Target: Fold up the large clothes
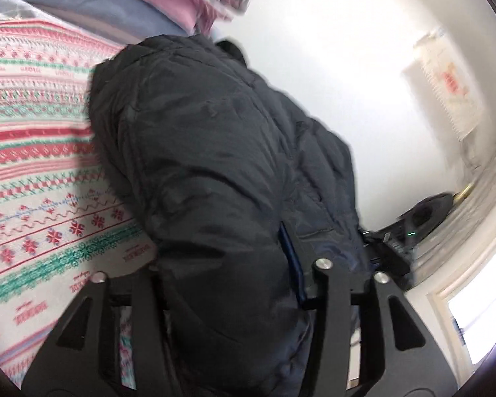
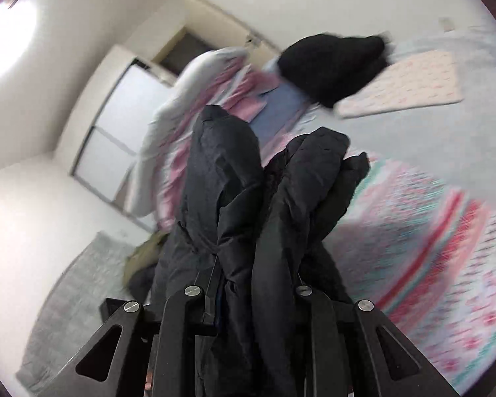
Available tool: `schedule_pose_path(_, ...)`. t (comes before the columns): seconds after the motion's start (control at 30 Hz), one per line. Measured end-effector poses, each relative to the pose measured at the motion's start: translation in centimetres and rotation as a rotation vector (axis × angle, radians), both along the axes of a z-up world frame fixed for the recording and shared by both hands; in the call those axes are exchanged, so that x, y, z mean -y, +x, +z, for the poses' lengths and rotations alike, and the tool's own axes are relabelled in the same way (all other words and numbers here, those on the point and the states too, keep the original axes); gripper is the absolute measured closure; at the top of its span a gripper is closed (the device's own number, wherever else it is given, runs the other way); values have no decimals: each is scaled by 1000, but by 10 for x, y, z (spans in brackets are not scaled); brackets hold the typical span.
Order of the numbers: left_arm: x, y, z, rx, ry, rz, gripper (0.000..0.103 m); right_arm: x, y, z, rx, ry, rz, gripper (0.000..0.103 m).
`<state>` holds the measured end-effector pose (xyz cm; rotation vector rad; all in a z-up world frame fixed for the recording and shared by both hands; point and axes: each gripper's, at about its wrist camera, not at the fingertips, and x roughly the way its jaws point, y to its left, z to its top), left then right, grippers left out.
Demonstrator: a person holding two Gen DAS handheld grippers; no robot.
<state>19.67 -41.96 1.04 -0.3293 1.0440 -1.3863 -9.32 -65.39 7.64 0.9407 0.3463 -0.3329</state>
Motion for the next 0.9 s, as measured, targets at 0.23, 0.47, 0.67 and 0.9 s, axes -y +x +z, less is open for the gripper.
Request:
schedule_pose_path(0.23,10,-1,-39,69,193,61,21,37,-15,-77,-249,105,-110,44)
schedule_pose_path(0.47,-23,-17,8,182,276,131,15,4,-13,-37,-325,-9,-139,38)
schedule_pose_path(0.67,-45,-56,56,339,334,196,3,-40,-22,10,-366,-177,-167,21)
schedule_pose_path(0.9,-66,-102,69,480,423,251,1,-111,-25,50,-498,-391,-188,10)
